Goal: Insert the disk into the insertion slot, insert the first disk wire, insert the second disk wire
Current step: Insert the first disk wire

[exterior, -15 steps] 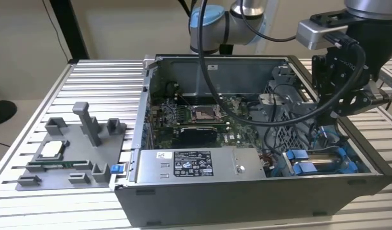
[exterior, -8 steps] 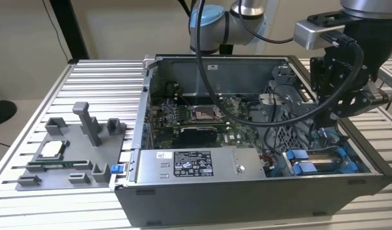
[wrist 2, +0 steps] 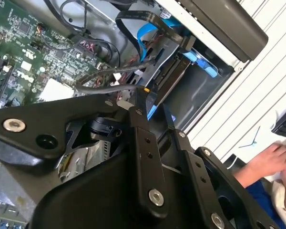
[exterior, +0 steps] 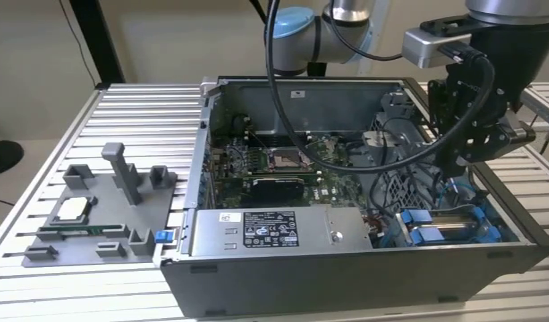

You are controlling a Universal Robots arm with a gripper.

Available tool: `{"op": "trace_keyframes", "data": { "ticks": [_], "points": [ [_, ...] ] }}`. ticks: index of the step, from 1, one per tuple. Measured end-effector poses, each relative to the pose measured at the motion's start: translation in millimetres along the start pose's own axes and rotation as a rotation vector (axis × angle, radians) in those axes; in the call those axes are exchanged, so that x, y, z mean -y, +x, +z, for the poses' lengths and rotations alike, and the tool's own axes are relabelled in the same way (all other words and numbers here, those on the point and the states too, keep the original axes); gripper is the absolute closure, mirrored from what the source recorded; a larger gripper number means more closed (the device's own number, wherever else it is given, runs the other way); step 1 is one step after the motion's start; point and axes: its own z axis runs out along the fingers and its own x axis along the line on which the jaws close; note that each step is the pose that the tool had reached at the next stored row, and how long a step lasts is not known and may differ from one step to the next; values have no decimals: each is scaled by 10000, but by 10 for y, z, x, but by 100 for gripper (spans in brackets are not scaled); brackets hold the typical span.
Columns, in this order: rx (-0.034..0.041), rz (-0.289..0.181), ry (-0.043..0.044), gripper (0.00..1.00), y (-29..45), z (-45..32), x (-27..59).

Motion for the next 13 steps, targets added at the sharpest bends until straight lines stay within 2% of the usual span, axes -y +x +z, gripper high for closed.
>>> {"op": "trace_keyframes", "data": {
  "ticks": [4, 9, 13],
  "points": [
    [-13, -109, 115, 0, -49, 6, 3],
    [-140, -159, 113, 0, -50, 13, 1],
    [-204, -207, 135, 0, -51, 17, 1]
  ]
}}
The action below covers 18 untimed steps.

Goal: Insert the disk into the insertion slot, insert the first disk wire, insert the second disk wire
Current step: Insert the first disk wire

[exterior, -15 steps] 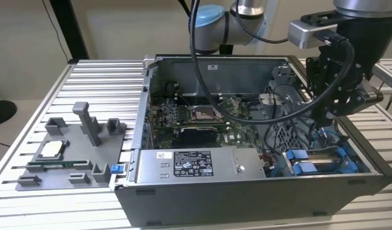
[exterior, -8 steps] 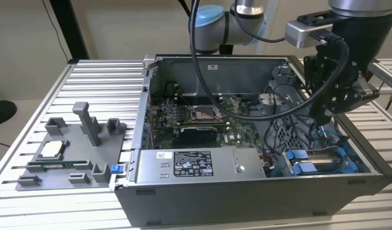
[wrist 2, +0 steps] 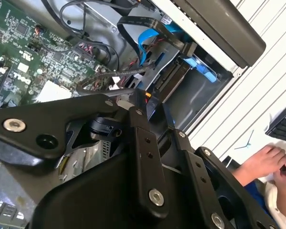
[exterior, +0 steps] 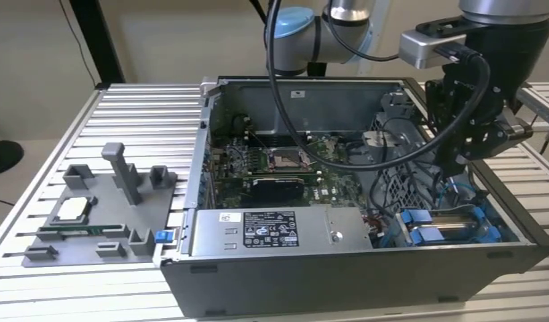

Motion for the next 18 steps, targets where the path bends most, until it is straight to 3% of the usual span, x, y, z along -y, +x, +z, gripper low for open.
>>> {"op": "trace_keyframes", "data": {
  "ticks": [2, 3, 10, 18],
  "points": [
    [-24, -27, 31, 0, -2, 3, 0],
    [-34, -41, 46, 100, -3, 4, 0],
    [-68, -56, 43, 100, -2, 5, 18],
    [-19, -123, -503, 100, 46, 39, 262]
  ]
}}
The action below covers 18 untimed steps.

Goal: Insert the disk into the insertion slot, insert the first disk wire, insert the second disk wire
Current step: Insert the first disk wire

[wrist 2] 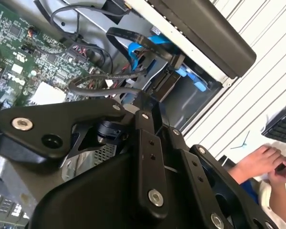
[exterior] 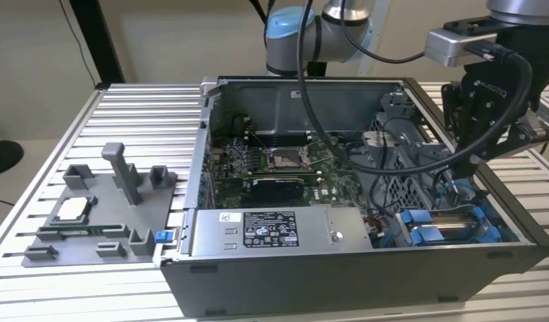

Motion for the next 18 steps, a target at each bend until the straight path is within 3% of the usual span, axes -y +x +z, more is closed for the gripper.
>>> {"op": "trace_keyframes", "data": {
  "ticks": [4, 9, 18],
  "points": [
    [16, -24, -193, 100, 44, 11, 89],
    [28, -42, -341, 100, 96, 22, 153],
    [25, 206, -432, 100, 171, 82, 179]
  ]
}}
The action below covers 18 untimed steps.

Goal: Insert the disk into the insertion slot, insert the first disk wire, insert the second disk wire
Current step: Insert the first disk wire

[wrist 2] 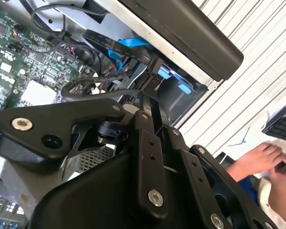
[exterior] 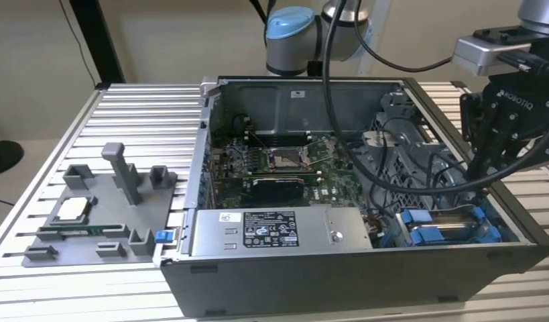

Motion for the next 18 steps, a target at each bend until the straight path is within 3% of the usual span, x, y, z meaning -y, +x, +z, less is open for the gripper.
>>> {"op": "trace_keyframes", "data": {
  "ticks": [6, 9, 12, 16, 18],
  "points": [
    [7, 375, -168, 100, 5, 35, -2],
    [108, 423, -212, 100, 4, 47, -2],
    [257, 476, -241, 100, 5, 53, -2],
    [266, 482, -250, 100, 24, 57, 7],
    [267, 475, -311, 100, 63, 64, 18]
  ]
}}
